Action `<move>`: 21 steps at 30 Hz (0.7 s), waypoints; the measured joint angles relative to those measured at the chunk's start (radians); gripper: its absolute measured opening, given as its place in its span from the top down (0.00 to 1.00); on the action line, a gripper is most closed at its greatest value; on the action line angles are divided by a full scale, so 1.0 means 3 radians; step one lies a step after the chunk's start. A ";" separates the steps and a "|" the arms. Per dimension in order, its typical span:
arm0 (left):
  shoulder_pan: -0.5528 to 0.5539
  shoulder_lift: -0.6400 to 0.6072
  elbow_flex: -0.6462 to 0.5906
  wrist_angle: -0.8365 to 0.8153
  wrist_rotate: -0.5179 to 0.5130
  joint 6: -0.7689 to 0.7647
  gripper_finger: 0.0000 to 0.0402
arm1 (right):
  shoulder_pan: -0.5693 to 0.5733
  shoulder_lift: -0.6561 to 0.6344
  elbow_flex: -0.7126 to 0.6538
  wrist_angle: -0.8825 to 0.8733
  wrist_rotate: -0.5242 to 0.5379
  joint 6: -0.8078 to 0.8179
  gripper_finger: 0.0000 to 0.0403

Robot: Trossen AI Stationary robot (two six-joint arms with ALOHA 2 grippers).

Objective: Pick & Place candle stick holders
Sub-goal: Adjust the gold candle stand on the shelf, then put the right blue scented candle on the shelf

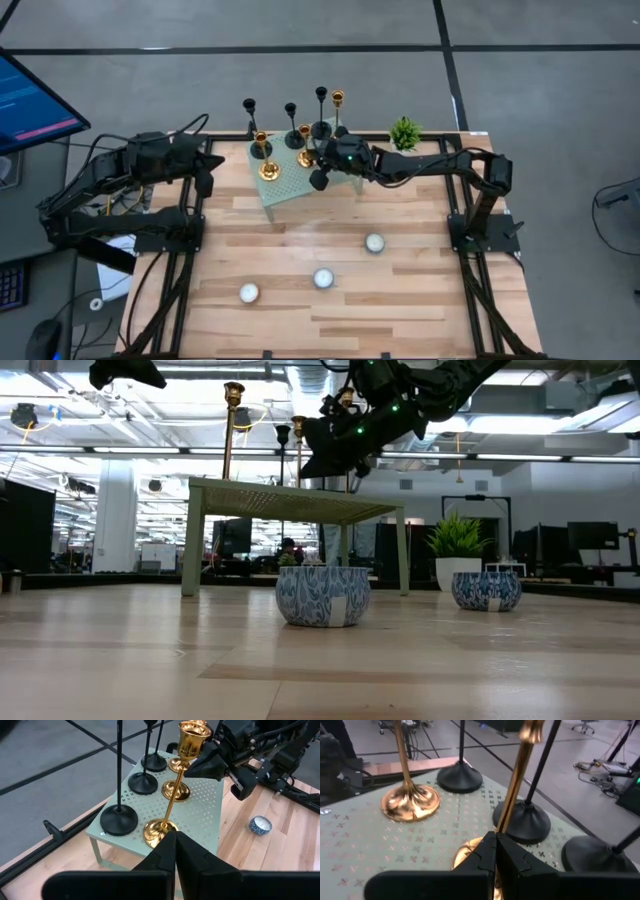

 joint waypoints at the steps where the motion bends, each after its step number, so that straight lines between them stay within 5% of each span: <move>1: -0.0001 0.0000 0.0000 0.0000 0.0000 0.0000 0.98 | -0.0007 0.0000 0.0000 0.0022 -0.0015 -0.0012 1.00; 10: 0.0000 0.0000 0.0000 0.0000 0.0000 0.0001 0.98 | 0.0001 -0.0117 0.0036 -0.0149 0.0036 -0.0071 1.00; 21: 0.0000 -0.0001 0.0000 0.0000 0.0000 0.0060 0.99 | 0.0431 -0.0970 0.0254 -0.2135 0.0207 0.0385 1.00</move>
